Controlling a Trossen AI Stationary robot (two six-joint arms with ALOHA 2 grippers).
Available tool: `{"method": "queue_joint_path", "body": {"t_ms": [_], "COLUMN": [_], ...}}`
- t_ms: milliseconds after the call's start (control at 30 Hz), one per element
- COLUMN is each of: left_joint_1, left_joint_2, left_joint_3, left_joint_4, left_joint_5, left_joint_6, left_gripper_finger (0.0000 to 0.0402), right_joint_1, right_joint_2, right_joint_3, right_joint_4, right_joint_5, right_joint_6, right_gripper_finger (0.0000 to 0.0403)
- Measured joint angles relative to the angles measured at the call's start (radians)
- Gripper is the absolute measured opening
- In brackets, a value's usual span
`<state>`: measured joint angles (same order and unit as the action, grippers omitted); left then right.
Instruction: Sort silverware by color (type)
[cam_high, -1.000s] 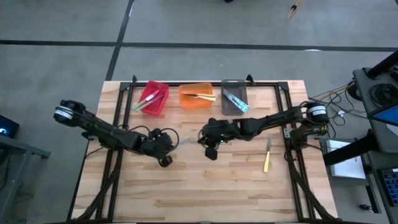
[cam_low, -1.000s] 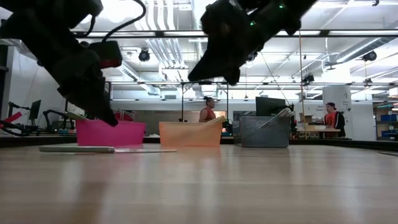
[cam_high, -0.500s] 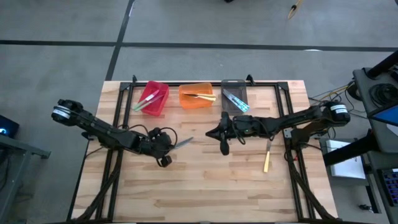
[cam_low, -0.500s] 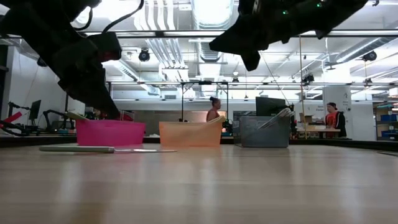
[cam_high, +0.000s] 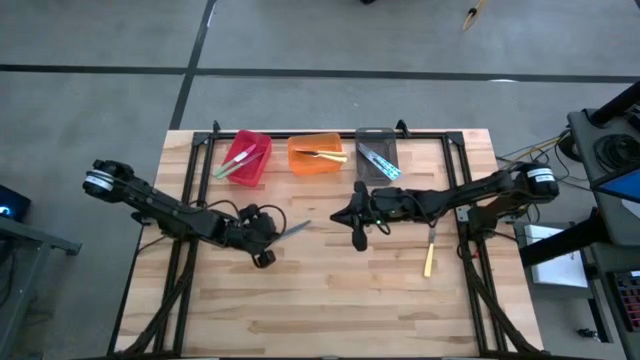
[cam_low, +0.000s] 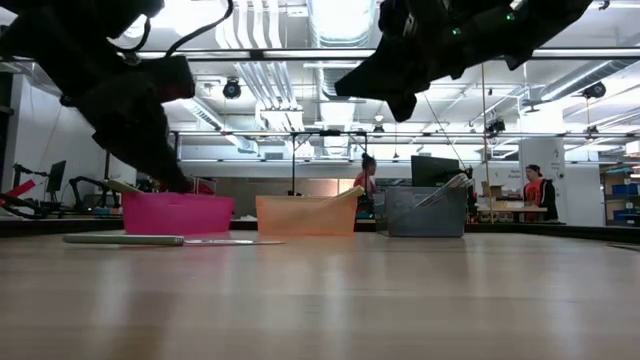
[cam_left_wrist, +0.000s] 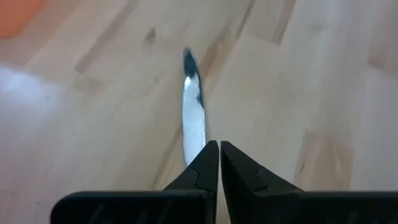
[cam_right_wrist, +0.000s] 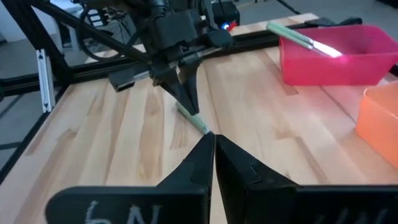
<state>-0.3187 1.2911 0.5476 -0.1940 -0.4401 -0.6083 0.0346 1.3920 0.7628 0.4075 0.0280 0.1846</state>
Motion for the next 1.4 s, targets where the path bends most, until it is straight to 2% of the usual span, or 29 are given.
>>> {"method": "queue_joint_path", "body": {"t_ms": [133,333,700,867,1133,1400], "left_joint_1": [0.000,0.000,0.008,0.008,0.007,0.007], "left_joint_2": [0.000,0.002,0.087,0.159,0.244,0.236], "left_joint_3": [0.000,0.000,-0.013,-0.013,-0.008,-0.010], "left_joint_4": [-0.043,-0.039,-0.016,-0.001,0.039,0.046], "left_joint_5": [0.055,0.058,0.032,0.030,0.014,0.011], "left_joint_6": [0.037,0.156,0.106,0.074,0.012,0.015], "left_gripper_finger": [0.0000,0.0014,0.0141,0.0177,0.0185,0.0183], "right_joint_1": [0.000,0.000,0.000,0.000,0.000,0.000], "right_joint_2": [0.013,0.030,0.032,0.032,0.036,0.037], "right_joint_3": [0.000,0.000,0.000,0.000,0.000,0.000], "right_joint_4": [-0.001,0.002,-0.006,-0.009,-0.009,-0.009], "right_joint_5": [0.000,0.000,0.000,0.000,0.000,0.000], "right_joint_6": [0.019,0.025,0.023,0.011,0.005,0.020], "right_gripper_finger": [0.0009,0.0009,0.0009,0.0009,0.0009,0.0009]}}
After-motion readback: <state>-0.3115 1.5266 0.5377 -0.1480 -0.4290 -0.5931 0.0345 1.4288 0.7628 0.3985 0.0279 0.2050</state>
